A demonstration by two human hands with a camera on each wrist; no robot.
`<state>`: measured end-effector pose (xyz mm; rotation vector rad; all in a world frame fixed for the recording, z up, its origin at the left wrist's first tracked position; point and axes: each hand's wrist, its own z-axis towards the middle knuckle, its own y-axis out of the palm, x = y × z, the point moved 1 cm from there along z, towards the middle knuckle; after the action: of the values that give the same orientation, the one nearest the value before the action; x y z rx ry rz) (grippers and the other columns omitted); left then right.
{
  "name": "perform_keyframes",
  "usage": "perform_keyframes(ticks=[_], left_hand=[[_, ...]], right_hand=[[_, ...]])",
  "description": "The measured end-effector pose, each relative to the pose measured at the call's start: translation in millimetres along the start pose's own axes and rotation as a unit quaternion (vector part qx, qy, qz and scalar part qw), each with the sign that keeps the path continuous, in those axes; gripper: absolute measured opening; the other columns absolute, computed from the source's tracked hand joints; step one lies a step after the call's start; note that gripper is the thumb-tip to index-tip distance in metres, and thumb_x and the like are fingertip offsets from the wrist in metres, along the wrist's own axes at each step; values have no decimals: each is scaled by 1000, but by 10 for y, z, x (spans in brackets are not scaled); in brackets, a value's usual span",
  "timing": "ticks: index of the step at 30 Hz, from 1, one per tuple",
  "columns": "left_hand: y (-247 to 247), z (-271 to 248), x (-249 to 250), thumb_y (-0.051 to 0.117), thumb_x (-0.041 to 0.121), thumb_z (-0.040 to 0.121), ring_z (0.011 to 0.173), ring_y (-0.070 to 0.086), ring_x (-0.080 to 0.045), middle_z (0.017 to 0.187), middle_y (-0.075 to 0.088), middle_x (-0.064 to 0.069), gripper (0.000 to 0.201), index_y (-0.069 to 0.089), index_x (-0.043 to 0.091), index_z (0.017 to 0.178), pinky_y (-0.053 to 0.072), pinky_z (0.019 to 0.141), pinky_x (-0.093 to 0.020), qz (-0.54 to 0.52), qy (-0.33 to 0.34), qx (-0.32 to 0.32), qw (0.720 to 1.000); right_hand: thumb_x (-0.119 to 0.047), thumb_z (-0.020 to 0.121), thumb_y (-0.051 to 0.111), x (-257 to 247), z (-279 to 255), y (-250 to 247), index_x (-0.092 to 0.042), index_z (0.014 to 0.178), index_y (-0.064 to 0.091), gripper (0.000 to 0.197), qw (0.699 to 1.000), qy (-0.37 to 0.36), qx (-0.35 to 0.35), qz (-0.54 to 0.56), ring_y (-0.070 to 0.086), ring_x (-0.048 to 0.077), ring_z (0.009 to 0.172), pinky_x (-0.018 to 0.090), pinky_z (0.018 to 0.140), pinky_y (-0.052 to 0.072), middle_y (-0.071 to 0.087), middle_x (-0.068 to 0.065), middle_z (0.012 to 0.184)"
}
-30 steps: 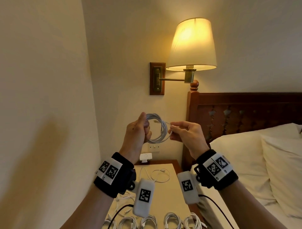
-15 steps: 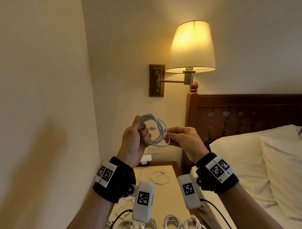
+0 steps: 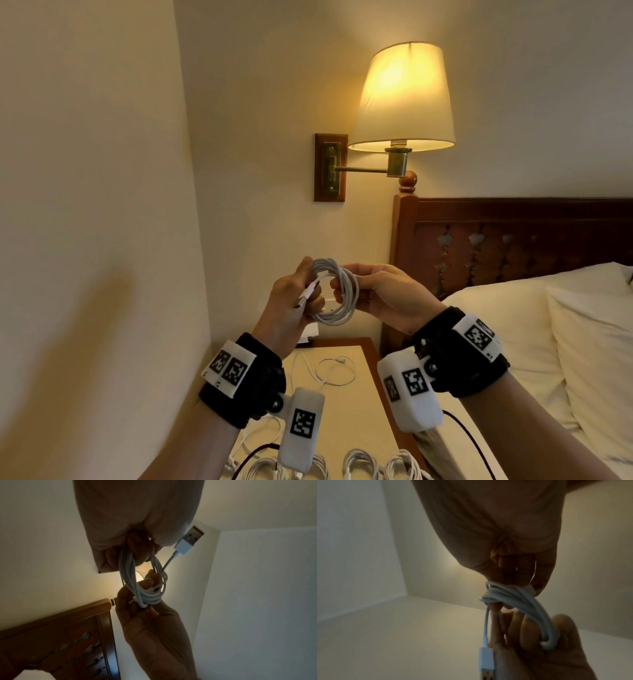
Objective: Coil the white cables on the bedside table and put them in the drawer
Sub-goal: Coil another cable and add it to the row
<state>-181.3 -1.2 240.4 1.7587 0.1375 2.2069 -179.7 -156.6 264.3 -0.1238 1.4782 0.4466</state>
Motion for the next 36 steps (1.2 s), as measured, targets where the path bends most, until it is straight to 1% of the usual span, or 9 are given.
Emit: perform_keyframes(ticks=[4, 7, 12, 16, 20, 24, 30, 34, 36], left_hand=[[-39, 24, 24, 44, 40, 100, 43, 33, -8, 49, 33, 7, 44, 44, 17, 62, 33, 45, -21, 59, 22, 30, 998], [-40, 33, 25, 45, 43, 99, 49, 38, -11, 52, 39, 5, 43, 51, 16, 66, 35, 49, -23, 68, 16, 33, 997], [-30, -1, 12, 53, 59, 85, 68, 53, -14, 71, 57, 2, 51, 66, 14, 104, 45, 60, -23, 173, 71, -17, 982], [-116, 9, -29, 75, 30, 81, 85, 61, -5, 97, 64, 7, 57, 51, 20, 133, 51, 70, -11, 391, 252, 97, 880], [-206, 15, -41, 76, 24, 80, 78, 62, -9, 91, 68, 2, 36, 69, 13, 113, 57, 67, -31, 448, 414, 123, 783], [-214, 21, -47, 74, 19, 83, 74, 64, -9, 88, 72, 0, 17, 75, 10, 97, 56, 66, -27, 477, 463, 115, 738], [-286, 57, -35, 71, 34, 83, 58, 66, -2, 76, 71, 10, 19, 76, 19, 94, 56, 47, -28, 383, 357, 154, 838], [-399, 109, -160, 69, 47, 78, 61, 67, -4, 74, 72, 12, 30, 77, 23, 94, 58, 50, -40, 372, 292, 198, 858], [-467, 129, -229, 60, 57, 81, 70, 66, -8, 76, 70, 13, 35, 75, 28, 93, 57, 56, -44, 402, 262, 163, 862]], right_hand=[[-22, 103, 41, 41, -20, 17, -2, 106, 68, 34, 997, 1, 8, 76, 66, 22, 79, 36, 82, 53, 71, 11, 85], [-17, 99, 51, 124, -11, 43, -3, 115, 66, 26, 998, -57, 4, -15, 60, 16, 75, 37, 88, 52, 62, 5, 79], [-9, 97, 52, 115, 18, 70, -10, 115, 68, 24, 983, -138, 66, -104, 60, 15, 78, 29, 83, 54, 68, 5, 88], [-8, 96, 56, 95, 40, 39, -8, 117, 68, 24, 970, -171, 105, -134, 58, 17, 76, 18, 69, 52, 65, 7, 86], [-6, 95, 56, 111, 32, -20, -3, 120, 66, 27, 969, -167, 113, -143, 55, 17, 73, 22, 71, 56, 61, 3, 78], [-8, 96, 56, 150, 13, -27, -8, 116, 68, 24, 972, -150, 92, -157, 53, 14, 70, 25, 71, 55, 59, 3, 77], [-12, 94, 59, 277, -58, -52, -14, 117, 68, 25, 960, -178, 93, -197, 55, 13, 68, 25, 69, 50, 68, 1, 79], [-8, 95, 58, 287, -73, -62, -9, 117, 68, 25, 959, -182, 85, -199, 58, 14, 68, 24, 67, 54, 71, 9, 84], [-8, 95, 57, 277, -82, -97, -9, 117, 69, 24, 959, -179, 86, -201, 59, 15, 68, 25, 67, 55, 70, 10, 85]])
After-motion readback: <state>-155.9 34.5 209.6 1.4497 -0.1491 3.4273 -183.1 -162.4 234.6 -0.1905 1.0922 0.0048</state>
